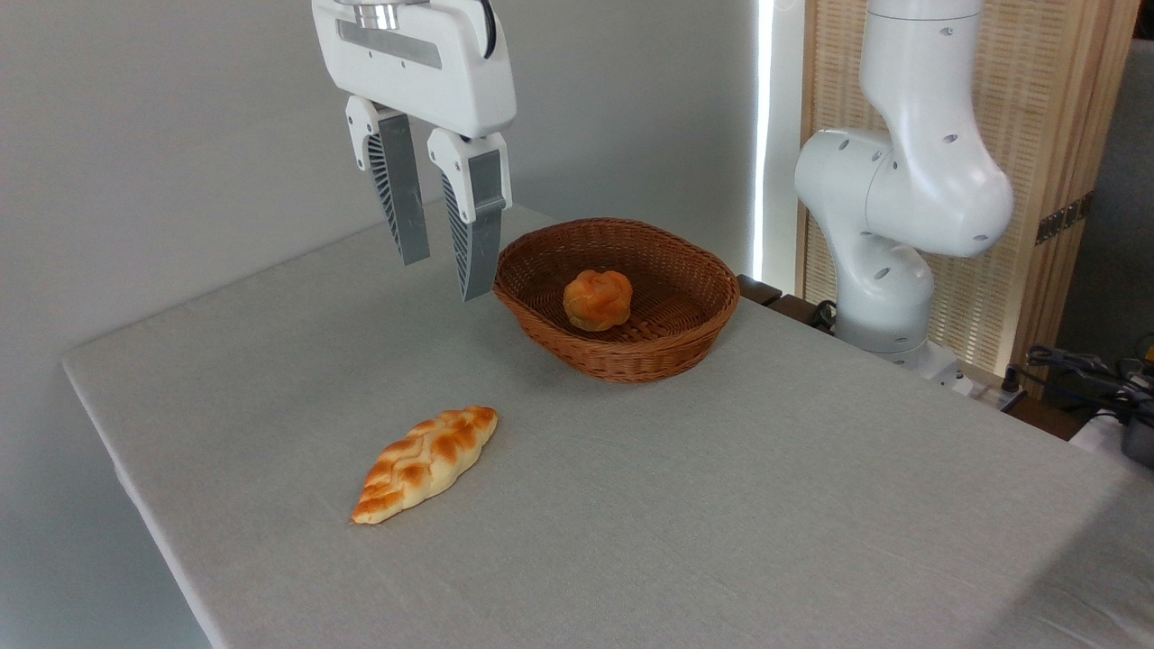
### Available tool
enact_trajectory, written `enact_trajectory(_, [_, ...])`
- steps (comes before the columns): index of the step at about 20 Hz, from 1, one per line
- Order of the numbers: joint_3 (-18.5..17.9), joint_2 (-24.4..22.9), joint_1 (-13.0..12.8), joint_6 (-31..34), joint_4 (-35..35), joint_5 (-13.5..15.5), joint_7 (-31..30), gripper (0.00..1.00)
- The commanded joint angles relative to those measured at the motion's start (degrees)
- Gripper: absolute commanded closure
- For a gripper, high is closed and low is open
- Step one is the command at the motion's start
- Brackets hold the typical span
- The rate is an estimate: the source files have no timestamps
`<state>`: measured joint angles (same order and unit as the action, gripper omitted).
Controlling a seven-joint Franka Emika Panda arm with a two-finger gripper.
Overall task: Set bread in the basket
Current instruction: 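Lower the open gripper down onto the braided bread loaf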
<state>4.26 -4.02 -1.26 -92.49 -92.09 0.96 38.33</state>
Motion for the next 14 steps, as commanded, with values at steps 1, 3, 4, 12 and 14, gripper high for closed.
enact_trajectory(1, [0.74,0.33,0.46,2.13,-0.27,0.18,-0.89,0.0])
enact_trajectory(3, [0.84,0.6,0.46,1.7,-1.76,0.18,-0.89,0.0])
enact_trajectory(4, [0.75,0.86,0.46,1.61,-2.29,0.18,-0.97,0.0])
enact_trajectory(12, [0.92,1.21,0.46,-5.15,-7.48,0.36,-0.97,0.0])
enact_trajectory(14, [0.92,0.86,0.46,-6.29,-9.67,0.36,-1.15,0.0])
